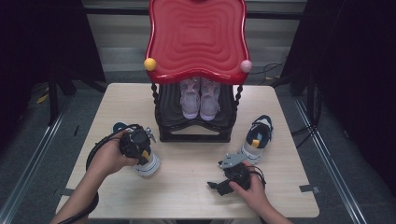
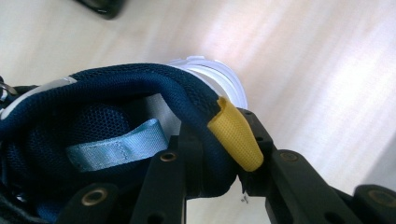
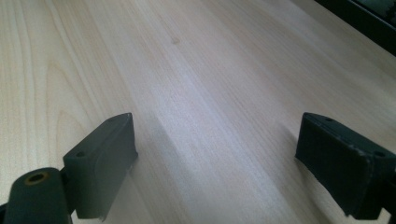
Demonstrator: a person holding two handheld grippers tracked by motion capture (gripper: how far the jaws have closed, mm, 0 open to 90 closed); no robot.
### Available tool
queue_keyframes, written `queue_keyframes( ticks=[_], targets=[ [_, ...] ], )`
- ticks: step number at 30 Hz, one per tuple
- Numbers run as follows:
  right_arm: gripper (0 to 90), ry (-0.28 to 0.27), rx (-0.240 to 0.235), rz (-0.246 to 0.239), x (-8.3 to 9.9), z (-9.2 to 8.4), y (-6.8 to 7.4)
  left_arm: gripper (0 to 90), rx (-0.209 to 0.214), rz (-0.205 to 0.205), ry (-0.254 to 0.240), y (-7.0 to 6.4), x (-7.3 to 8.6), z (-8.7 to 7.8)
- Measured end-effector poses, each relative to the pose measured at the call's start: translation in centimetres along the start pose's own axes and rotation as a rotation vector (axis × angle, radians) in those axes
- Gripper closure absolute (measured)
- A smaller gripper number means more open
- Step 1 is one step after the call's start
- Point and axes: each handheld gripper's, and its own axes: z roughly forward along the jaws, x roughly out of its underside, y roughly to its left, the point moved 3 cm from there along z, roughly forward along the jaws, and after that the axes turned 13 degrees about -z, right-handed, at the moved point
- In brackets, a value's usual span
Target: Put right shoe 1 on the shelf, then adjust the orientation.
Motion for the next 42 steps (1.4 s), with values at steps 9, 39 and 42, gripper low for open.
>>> queue_keyframes(
  ticks=[9,39,42],
  targets=[
    [11.2,0.000,-0.003,0.003,0.0,0.0,0.0,72.9,0.035,-0.025,0.009,0.0,1.0,0.8],
    [11.2,-0.001,-0.003,0.003,0.0,0.0,0.0,67.2,0.055,-0.176,0.084,0.3,0.1,2.5],
    [11.2,-0.001,-0.003,0.002,0.0,0.0,0.0,68.1,0.063,-0.175,0.084,0.3,0.1,2.6]
  ],
)
